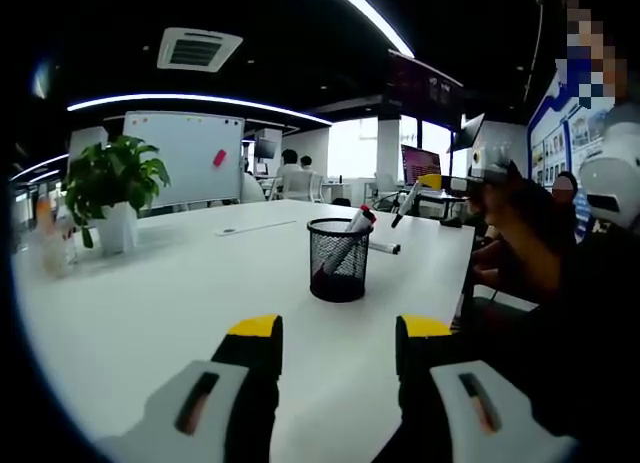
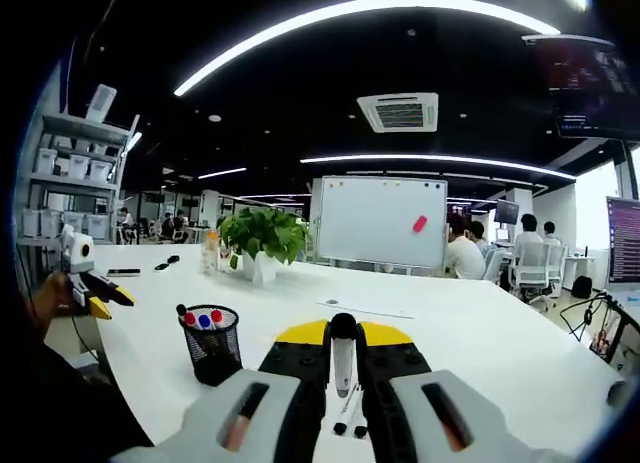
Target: Pick up the whiteboard markers from the pen holder and place them facing the whiteboard neatly
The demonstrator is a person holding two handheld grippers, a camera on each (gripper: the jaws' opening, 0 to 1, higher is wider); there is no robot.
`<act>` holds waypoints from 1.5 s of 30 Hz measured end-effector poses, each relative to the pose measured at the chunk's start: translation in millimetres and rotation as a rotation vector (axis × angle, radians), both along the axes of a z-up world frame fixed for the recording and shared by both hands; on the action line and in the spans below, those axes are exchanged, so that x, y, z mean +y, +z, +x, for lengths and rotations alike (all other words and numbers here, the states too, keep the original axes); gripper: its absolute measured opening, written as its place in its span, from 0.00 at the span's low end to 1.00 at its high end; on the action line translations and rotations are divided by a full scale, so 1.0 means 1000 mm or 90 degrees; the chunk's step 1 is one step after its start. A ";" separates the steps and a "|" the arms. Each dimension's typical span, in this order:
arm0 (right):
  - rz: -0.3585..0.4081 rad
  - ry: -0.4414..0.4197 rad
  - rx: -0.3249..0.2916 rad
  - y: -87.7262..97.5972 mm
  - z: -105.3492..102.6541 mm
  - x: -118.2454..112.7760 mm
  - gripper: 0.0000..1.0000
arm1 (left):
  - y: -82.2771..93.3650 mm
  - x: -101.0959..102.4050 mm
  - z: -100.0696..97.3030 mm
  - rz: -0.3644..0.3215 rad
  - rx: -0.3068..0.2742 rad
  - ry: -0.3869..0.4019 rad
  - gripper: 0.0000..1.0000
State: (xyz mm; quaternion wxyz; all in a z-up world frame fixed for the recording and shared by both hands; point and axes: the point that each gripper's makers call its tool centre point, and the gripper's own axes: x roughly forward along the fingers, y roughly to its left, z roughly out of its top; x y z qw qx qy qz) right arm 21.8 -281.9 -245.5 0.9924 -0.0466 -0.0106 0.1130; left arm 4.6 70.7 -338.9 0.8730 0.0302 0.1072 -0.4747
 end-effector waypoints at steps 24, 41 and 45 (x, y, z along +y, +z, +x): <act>-0.007 -0.034 -0.023 0.001 0.002 -0.015 0.13 | -0.001 -0.003 -0.001 0.001 0.003 -0.005 0.47; -0.009 -0.048 -0.025 -0.004 0.006 -0.023 0.13 | 0.000 -0.004 -0.001 0.001 0.003 -0.007 0.47; -0.008 -0.048 -0.023 -0.006 0.007 -0.023 0.13 | 0.000 -0.004 -0.001 0.001 0.002 -0.006 0.47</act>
